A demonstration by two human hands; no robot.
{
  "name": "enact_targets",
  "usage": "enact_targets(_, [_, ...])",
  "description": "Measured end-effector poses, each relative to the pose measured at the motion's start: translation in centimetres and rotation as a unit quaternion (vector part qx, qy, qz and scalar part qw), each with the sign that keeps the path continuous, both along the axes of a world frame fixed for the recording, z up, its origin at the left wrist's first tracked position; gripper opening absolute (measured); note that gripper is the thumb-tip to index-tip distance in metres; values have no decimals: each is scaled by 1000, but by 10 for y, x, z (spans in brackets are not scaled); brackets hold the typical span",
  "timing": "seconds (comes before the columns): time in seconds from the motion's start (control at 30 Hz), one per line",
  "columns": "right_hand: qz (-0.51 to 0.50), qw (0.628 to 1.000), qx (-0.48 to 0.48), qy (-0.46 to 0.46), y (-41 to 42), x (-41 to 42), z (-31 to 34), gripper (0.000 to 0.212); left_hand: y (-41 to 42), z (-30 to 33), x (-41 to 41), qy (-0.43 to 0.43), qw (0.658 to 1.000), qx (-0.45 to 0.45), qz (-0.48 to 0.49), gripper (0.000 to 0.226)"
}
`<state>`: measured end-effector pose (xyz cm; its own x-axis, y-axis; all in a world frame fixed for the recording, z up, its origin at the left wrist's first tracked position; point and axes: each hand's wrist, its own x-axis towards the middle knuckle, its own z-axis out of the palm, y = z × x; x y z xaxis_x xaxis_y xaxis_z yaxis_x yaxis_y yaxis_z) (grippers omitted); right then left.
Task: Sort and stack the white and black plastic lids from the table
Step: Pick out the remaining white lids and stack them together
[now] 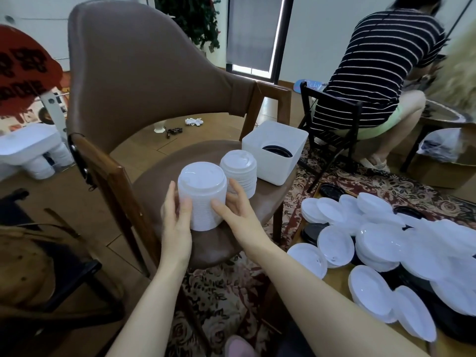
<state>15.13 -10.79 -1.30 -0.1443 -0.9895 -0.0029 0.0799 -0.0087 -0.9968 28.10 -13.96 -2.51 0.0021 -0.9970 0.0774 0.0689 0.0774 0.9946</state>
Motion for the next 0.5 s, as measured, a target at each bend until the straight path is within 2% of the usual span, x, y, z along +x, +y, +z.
enact_targets(0.13, [-7,1000,20,11,17,-9,10,75,28,-6,3,-96,995,-31,28,62])
enact_targets(0.27, [-18,998,12,59,46,-33,21,58,71,-4,-6,-127,989,-46,61,53])
enact_targets(0.37, [-58,994,-3,89,74,-58,22,53,97,2,-20,-140,985,-99,15,41])
enact_targets(0.5, [-132,985,2,114,116,-103,14,43,103,12,-49,-152,976,-128,-92,44])
